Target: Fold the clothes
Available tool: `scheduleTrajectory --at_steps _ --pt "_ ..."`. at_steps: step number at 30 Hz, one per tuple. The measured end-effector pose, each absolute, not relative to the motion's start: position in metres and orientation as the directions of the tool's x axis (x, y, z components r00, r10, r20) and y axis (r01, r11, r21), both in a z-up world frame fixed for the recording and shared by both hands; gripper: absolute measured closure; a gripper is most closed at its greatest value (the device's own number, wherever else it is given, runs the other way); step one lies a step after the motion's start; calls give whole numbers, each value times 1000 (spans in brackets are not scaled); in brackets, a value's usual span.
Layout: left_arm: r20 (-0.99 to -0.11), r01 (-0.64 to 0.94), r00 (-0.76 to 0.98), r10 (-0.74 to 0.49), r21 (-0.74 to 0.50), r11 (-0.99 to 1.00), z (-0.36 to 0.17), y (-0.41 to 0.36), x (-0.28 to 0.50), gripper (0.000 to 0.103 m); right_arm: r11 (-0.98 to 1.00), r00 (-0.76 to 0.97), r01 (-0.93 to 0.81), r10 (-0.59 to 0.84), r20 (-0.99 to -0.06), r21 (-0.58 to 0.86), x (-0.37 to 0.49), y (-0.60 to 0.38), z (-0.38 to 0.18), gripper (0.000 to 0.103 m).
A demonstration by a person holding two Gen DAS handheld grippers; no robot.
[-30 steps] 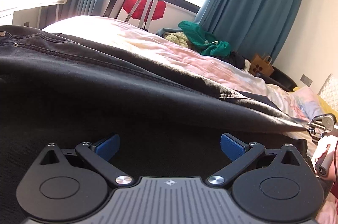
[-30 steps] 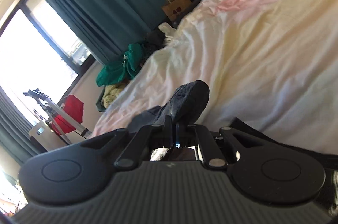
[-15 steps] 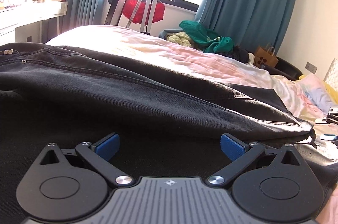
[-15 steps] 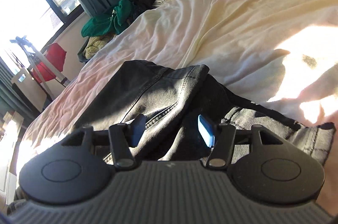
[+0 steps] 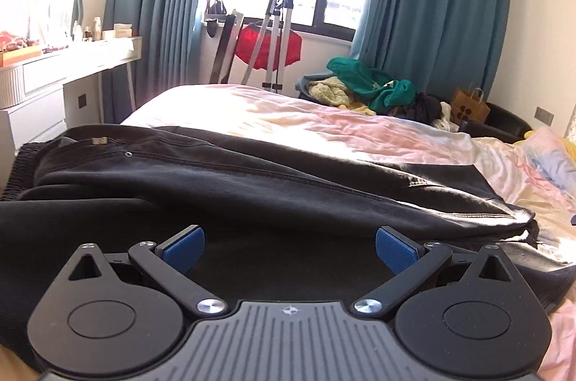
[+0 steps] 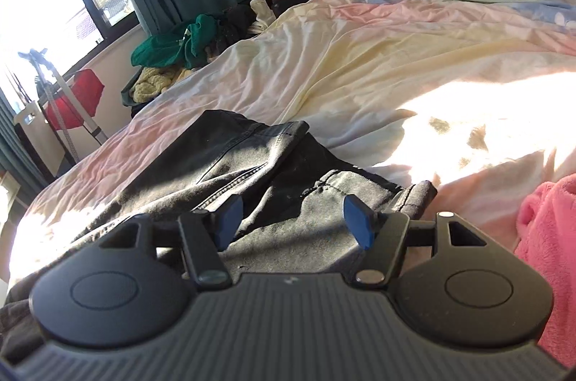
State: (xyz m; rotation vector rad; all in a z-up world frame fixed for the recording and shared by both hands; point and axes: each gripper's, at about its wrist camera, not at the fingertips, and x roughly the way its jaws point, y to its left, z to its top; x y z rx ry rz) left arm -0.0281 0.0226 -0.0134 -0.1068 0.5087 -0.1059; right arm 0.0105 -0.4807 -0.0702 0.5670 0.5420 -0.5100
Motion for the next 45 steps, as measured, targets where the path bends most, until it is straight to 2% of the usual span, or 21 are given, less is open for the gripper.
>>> scheduleTrajectory --at_steps 4,6,12,14,17,20,22,23,25,26,27,30,33,40,43,45 --pt "-493 40 864 -103 -136 990 4 56 -48 0 645 659 693 -387 -646 321 3 -496 -80 35" --pt "-506 15 859 -79 -130 991 9 72 -54 0 594 623 738 -418 -661 321 -2 -506 -86 24" --pt "-540 -94 842 5 -138 986 19 126 -61 0 478 619 757 -307 -723 445 -4 -532 -112 25" --pt "-544 -154 839 10 -219 963 18 146 -61 0 436 595 777 -274 -756 454 1 -537 -123 25" --pt "-547 -229 836 -37 -410 883 8 175 -63 0 426 570 792 -260 -779 437 10 -539 -134 25" --pt "-563 -291 824 -64 -519 804 -1 195 -64 1 413 610 767 -232 -758 491 14 -541 -139 25" --pt "-556 -312 829 -66 -556 771 -2 205 -69 1 409 649 736 -197 -735 540 17 -542 -139 35" --pt "-551 -321 832 -61 -570 756 -3 209 -72 1 404 663 724 -184 -726 559 18 -543 -140 34" --pt "-544 -344 838 -48 -595 726 -3 218 -77 1 400 676 712 -165 -719 577 20 -544 -142 49" --pt "-540 -358 841 -37 -607 710 -4 222 -81 1 397 664 722 -165 -729 567 22 -547 -144 65" --pt "-534 -372 846 -21 -617 693 -4 226 -84 1 392 651 733 -166 -741 556 23 -549 -146 75" --pt "-508 -430 859 64 -647 630 -1 238 -101 1 338 674 722 -145 -725 604 15 -558 -152 93" --pt "-469 -474 868 162 -687 551 2 254 -123 1 310 722 681 -132 -679 663 5 -562 -148 96" --pt "-398 -502 865 306 -715 486 19 267 -161 2 432 759 639 -217 -614 636 5 -544 -114 96" --pt "-409 -528 848 339 -712 462 23 270 -166 1 433 751 646 -218 -623 628 5 -545 -113 96" --pt "-458 -574 817 350 -701 423 22 273 -166 2 418 746 652 -208 -632 632 4 -549 -116 96"
